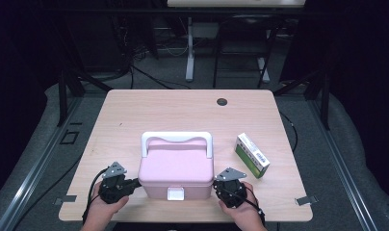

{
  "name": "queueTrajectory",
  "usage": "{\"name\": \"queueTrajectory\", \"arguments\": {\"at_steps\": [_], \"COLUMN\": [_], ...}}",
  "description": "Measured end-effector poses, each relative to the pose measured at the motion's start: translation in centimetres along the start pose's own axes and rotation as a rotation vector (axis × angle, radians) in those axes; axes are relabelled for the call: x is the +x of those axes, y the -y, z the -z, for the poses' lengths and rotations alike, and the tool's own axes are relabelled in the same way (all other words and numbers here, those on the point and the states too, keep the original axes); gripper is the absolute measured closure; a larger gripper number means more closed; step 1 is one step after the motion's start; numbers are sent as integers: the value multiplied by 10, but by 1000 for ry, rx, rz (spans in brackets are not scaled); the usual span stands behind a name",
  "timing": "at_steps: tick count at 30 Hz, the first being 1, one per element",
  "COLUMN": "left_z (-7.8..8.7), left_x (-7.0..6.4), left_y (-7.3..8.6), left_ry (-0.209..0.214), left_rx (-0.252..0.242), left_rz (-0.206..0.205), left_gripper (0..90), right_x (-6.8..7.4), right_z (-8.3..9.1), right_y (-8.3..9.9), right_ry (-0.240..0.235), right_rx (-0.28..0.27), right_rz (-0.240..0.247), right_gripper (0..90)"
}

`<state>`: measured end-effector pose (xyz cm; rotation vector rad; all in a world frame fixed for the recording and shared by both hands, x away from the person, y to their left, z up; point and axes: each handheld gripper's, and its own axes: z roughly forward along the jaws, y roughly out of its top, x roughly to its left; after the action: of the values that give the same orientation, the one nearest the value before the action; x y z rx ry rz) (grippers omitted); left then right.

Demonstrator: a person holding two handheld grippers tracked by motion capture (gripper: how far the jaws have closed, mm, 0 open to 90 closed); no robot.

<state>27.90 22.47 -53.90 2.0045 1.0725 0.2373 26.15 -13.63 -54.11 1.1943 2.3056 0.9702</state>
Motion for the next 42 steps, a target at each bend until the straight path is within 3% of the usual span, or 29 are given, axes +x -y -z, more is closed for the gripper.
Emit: {"name": "queueTrajectory", "arguments": {"at_steps": [10,12,14,16,22,28,37,42], "left_z": [2,2,3,5,16,24,36,45], "left_x": [2,6,10,13,18,22,28,32], "left_y": [2,1,0,-1,-6,-9,-15,-26], "left_ry": [17,21,47,49,47,46,34,27], "left_rx": [7,14,6,1,-23,-27,-33,-25], "left_rz": [6,13,39,40,44,42,35,32], "left_gripper": [884,801,762,752,660,627,628,635], "right_x": [1,-2,-10,-13,-20,-24,-27,-33], "right_z": [5,4,3,3,11,19,27,37], "right_y": [3,2,2,2,-2,-7,-14,-21], "right_ry": [-16,-27,-69,-78,-60,-59,-58,-61], "right_rx": [13,20,19,15,-27,-41,-42,-55], "right_rz": [0,-15,-57,-65,-63,-54,-36,-63], "right_gripper": [900,853,818,809,734,671,659,667]}}
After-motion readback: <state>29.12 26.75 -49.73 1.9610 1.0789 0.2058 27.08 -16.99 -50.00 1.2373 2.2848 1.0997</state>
